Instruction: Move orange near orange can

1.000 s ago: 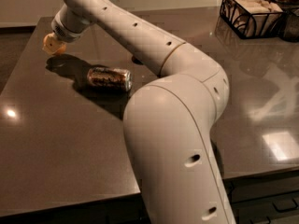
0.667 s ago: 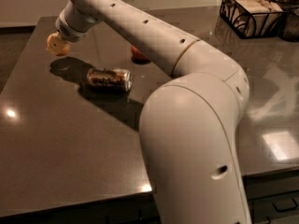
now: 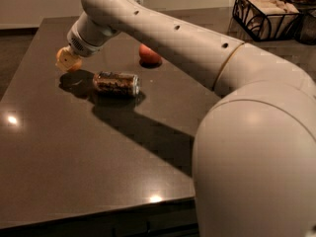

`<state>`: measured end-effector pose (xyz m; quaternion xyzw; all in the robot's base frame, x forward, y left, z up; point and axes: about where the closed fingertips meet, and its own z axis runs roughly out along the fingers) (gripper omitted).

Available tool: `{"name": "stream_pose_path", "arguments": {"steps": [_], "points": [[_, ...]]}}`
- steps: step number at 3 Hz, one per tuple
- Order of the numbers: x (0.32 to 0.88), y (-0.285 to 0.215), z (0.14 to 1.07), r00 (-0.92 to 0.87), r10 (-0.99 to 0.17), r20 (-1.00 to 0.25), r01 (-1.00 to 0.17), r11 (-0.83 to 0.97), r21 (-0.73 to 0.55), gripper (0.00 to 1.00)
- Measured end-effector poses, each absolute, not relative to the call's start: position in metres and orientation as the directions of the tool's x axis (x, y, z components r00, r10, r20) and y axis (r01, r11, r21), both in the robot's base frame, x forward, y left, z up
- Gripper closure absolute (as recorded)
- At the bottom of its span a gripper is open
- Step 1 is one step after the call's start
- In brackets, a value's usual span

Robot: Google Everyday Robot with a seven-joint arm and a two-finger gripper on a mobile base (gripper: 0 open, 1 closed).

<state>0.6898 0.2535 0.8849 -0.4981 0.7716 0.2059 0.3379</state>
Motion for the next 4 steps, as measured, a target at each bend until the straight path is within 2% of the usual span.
{"name": "stream_pose_path", "arguments": {"steps": [2,3,4], "points": [[0.653,0.239,0.877,-0.305,-0.629,-0.715,-0.899,0.437,-0.001,1.0],[0.646,0.23,0.878,-0.317,-0.622,-0.716,-0.888,0.46,-0.007,0.82],[0.645,0.221,0.874,-0.335,-0.62,-0.71,-0.877,0.48,-0.006,0.59]]}}
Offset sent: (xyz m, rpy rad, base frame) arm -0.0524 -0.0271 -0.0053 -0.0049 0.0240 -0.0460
